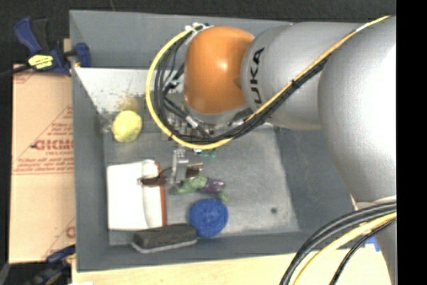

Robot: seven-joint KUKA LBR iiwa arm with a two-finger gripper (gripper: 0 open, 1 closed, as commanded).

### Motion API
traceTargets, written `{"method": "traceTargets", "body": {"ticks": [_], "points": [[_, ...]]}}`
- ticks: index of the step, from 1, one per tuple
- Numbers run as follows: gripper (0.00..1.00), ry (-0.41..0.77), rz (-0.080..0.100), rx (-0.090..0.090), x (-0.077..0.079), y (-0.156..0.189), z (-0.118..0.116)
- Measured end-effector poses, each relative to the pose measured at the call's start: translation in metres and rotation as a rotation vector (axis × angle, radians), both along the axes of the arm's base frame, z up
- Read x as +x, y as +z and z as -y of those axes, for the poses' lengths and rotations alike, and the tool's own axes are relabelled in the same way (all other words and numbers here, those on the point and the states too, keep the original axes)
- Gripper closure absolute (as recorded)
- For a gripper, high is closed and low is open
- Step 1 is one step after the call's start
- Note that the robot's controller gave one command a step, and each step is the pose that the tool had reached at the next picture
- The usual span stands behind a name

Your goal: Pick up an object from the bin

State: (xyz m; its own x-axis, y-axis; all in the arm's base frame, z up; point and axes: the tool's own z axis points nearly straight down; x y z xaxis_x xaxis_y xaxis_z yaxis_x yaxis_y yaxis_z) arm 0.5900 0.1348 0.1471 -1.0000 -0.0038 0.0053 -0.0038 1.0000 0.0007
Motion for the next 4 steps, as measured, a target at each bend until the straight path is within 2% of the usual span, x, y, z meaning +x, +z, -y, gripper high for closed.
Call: {"method": "traceTargets", "body": {"ticks": [1, 2, 3, 4], "points": [[0.00, -0.005, 0.008, 0.001, 0.002, 0.005, 0.001], [0.00, 0.032, 0.007, 0.007, -0.024, -0.074, 0.075], [0.00, 0.045, 0.024, 0.005, -0.016, -0.019, 0.089], [0.00, -0.213, 0.005, 0.008, -0.011, -0.047, 0.102]]}}
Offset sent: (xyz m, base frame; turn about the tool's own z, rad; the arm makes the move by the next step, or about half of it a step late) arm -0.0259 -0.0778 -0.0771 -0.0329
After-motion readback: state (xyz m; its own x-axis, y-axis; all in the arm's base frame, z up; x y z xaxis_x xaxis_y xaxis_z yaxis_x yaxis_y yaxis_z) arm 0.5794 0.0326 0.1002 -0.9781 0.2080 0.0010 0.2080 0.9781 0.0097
